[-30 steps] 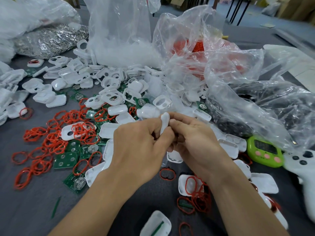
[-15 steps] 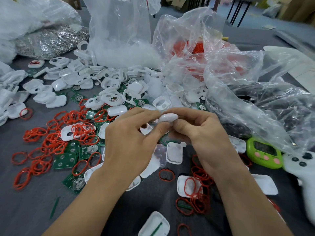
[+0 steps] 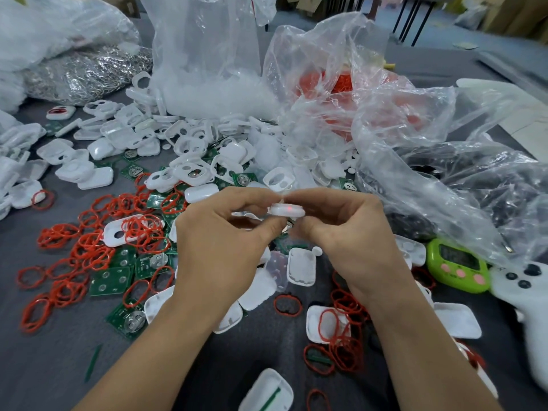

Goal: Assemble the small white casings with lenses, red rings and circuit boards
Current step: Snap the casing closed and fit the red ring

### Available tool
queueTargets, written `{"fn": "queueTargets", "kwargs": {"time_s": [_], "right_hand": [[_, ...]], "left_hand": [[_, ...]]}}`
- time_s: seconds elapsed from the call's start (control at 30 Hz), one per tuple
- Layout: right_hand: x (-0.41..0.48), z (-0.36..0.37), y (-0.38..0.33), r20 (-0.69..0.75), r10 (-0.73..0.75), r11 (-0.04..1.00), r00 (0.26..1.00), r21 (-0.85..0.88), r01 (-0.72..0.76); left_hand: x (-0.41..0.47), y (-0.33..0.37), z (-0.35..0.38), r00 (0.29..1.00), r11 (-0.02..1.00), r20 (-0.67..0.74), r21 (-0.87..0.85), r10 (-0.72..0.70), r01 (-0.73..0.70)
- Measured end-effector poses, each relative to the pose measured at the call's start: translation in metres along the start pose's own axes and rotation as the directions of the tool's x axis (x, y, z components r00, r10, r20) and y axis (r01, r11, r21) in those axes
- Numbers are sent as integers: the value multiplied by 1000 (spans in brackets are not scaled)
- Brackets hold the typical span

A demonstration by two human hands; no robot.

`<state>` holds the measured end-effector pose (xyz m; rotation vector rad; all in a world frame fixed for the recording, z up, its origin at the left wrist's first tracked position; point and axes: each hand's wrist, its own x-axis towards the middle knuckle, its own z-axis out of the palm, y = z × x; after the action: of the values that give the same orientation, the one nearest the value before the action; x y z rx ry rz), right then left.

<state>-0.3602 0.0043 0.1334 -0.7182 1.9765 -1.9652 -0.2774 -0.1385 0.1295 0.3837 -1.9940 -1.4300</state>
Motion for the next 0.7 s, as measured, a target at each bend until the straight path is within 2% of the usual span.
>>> {"fn": "queueTargets", "kwargs": {"time_s": [0.13,0.27,0.47,0.57,0.7], "right_hand": [[1,0,1,-34,-68,998,997,-16,67],[1,1,1,-66,-54,998,996,10,55],[-1,6,2,-22,103,982,994,159,-99],[0,16,3,-20,191,958,981,222,-182],[1,17,4,3,162,979,987,126,-161]], "left_hand": [[0,1,-1,999,999,51,53,11,-14],[1,2,-1,995,996,83,66,51,-57],[3,3,-1,994,998,102,-36,-47,51],[3,4,-2,993,989,67,-102,-98,105],[3,4,1,991,983,70,-140,-110,119]]}}
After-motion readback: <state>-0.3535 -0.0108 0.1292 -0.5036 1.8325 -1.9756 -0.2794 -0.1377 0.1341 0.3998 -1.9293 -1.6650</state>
